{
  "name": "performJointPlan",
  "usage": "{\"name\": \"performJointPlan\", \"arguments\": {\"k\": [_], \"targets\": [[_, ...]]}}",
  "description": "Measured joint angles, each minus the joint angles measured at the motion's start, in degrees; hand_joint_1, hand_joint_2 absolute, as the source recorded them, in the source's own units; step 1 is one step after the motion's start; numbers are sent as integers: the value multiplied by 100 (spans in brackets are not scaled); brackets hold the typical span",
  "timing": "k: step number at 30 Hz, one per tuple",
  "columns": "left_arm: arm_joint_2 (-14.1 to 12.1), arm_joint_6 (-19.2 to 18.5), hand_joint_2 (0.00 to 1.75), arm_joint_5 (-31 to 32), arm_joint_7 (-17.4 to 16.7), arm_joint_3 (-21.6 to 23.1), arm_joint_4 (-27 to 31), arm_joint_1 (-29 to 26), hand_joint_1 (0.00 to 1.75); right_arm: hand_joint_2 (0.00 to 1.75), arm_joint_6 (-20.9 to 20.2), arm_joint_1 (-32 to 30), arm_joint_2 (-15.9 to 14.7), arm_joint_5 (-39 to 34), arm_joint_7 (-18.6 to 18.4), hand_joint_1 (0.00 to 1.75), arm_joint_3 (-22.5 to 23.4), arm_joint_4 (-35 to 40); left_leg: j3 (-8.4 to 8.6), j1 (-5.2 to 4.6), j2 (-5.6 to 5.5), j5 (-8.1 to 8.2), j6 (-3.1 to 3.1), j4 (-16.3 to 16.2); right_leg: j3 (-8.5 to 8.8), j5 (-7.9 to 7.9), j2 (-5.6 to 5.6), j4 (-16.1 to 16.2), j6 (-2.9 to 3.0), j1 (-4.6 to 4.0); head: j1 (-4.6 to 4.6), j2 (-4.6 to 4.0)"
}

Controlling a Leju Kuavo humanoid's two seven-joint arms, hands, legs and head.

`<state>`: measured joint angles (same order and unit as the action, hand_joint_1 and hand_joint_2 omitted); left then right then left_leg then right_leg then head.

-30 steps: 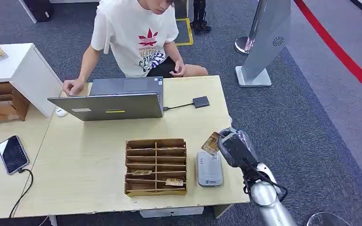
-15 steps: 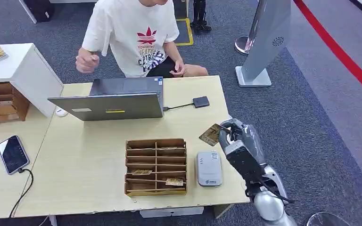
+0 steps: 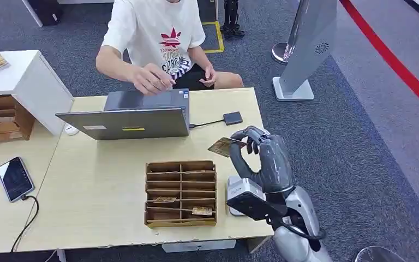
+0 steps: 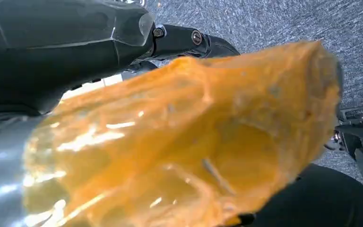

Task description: Pass the card to the sensor for recognition and then transmit it.

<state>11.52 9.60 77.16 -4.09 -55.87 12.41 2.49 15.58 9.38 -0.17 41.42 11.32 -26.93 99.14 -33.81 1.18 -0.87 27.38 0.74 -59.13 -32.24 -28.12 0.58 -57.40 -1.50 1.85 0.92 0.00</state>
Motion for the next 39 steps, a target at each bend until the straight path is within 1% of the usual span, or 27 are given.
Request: {"name": "performJointPlan", "arguments": {"k": [5, 11, 14, 18, 21, 24, 30, 34, 35, 36, 37, 39], "targets": [[-9, -20, 0, 105, -4, 31, 0, 28, 0, 175, -175, 512, 105, 48, -184, 175, -240, -81, 1, 0, 0, -1, -1, -1, 0, 2, -1, 0, 1, 0, 0, 0], [-13, -26, 0, 133, -15, 46, 0, 39, 0, 175, -214, 734, 166, 39, -218, 175, -336, -168, -2, 0, -2, -1, 0, 0, 0, 1, 0, -1, 1, 0, 0, 0], [-15, -37, 0, 238, -22, 70, 0, 51, 0, 175, -386, 1020, 244, 65, -340, 175, -435, -310, -2, 0, 2, -1, 0, 0, -3, 1, 3, -1, 2, 0, 2, 0], [-17, -66, 0, 365, -42, 179, 0, 81, 0, 175, -606, 1570, 433, 131, -588, 175, -540, -676, 0, 0, 2, -4, 2, 0, -2, 3, 3, -3, 3, 0, 0, 0], [-17, -81, 0, 448, -55, 238, 0, 97, 0, 175, -697, 1950, 585, 118, -749, 175, -570, -1057, 0, 0, 1, -6, 3, 0, -2, 3, 3, -4, 3, 0, 0, 0], [-17, -90, 0, 505, -57, 317, 0, 100, 0, 175, -732, 2239, 702, 87, -835, 175, -570, -1428, 0, 0, 0, -6, 3, -1, -1, 3, 3, -4, 3, 0, 2, 0], [-20, -136, 0, 546, -72, 385, 0, 116, 0, 175, -802, 2526, 913, 59, -874, 175, -570, -2026, -1, 0, -1, -5, 3, -1, -2, 2, 2, -4, 2, 0, 0, 0], [-20, -140, 0, 546, -72, 395, 0, 125, 0, 175, -809, 2566, 1007, 61, -872, 175, -572, -2214, -2, 0, -3, -5, 3, -1, -3, 2, 1, -4, 2, 0, 0, 0], [-20, -140, 0, 546, -72, 402, 0, 127, 0, 175, -815, 2571, 1018, 61, -872, 91, -574, -2242, -3, 0, -3, -5, 3, -1, -2, 2, 1, -4, 2, 0, 2, 0], [-20, -144, 0, 546, -72, 418, 0, 128, 0, 175, -846, 2575, 1034, 57, -874, 0, -575, -2264, -3, 0, -4, -5, 3, -1, -2, 2, 0, -4, 2, 0, 0, 0], [-22, -149, 0, 546, -72, 424, 0, 128, 0, 0, -914, 2576, 1045, 24, -874, 0, -579, -2282, -3, 0, -3, -5, 3, -1, -2, 2, 0, -4, 2, 0, 0, 0], [-22, -153, 0, 542, -72, 426, 0, 131, 0, 0, -1157, 2582, 1060, -187, -859, 0, -618, -2315, -2, 0, -2, -5, 3, -1, -2, 2, 2, -4, 2, 0, 0, 0]]}}
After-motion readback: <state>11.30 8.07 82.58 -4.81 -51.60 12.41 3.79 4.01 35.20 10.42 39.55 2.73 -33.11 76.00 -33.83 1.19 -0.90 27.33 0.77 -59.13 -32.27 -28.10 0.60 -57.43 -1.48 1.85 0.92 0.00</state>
